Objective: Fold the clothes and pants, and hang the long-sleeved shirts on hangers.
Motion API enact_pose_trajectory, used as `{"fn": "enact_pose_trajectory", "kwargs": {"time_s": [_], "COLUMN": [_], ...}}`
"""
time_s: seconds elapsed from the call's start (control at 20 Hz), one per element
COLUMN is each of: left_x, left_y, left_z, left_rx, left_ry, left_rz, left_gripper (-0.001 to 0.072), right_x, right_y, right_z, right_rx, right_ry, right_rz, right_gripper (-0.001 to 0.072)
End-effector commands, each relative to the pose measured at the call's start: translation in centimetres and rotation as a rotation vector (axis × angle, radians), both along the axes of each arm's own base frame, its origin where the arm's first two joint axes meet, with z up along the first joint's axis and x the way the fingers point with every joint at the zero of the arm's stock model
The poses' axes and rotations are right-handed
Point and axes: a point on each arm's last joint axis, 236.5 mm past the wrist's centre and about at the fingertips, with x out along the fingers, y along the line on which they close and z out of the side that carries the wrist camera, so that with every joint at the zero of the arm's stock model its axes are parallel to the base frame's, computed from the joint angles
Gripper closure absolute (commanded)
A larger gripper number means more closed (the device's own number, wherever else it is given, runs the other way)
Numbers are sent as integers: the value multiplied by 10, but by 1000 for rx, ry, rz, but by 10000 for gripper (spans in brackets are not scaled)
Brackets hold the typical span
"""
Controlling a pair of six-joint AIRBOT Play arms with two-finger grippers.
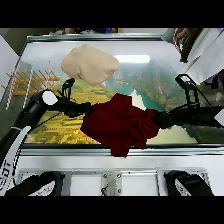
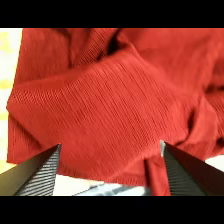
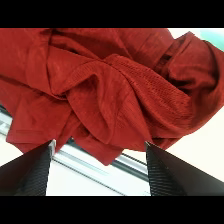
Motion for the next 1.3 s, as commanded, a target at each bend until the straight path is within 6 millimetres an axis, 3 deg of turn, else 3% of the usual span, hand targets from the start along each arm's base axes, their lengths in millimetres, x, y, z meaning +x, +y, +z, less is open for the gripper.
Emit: {"fn": "enact_pose_trajectory", "kwargs": {"time_s": [0.0, 0.15, 0.45, 0.5, 0.6, 0.65, 0.8, 0.95, 1.05, 1.15, 1.25], "left_x": [19, 28, 11, 11, 15, 18, 31, 41, 34, 24, 13], "left_y": [-20, -46, -36, -38, -37, -34, -24, -15, -12, -8, -4], "left_z": [-13, -24, -67, -71, -76, -75, -53, -9, 13, 25, 29], "left_rx": [-5, 10, 263, 267, 273, 270, 255, 222, 209, 201, 199], "left_ry": [23, 40, 143, 136, 116, 112, 86, -14, -67, -92, -97], "left_rz": [-15, -83, -200, -188, -172, -161, -128, -96, -106, -103, -101], "left_gripper": [27, 28, 28, 68, 605, 679, 679, 679, 679, 679, 679], "right_x": [-1, -1, -1, -1, 0, 5, 34, 75, 112, 137, 150], "right_y": [4, 4, 4, 4, 4, 4, 5, 7, 7, 8, 11], "right_z": [2, 2, 2, 2, 1, 2, -3, -36, -67, -109, -151], "right_rx": [20, 27, 26, 27, 27, 35, 72, 63, 45, 18, 8], "right_ry": [6, 11, 13, 11, 9, 5, -12, 36, 41, 107, 218], "right_rz": [-7, -14, -13, -14, -16, -34, -115, -150, -160, -154, -133], "right_gripper": [104, 105, 105, 105, 105, 104, 105, 105, 105, 104, 104]}}
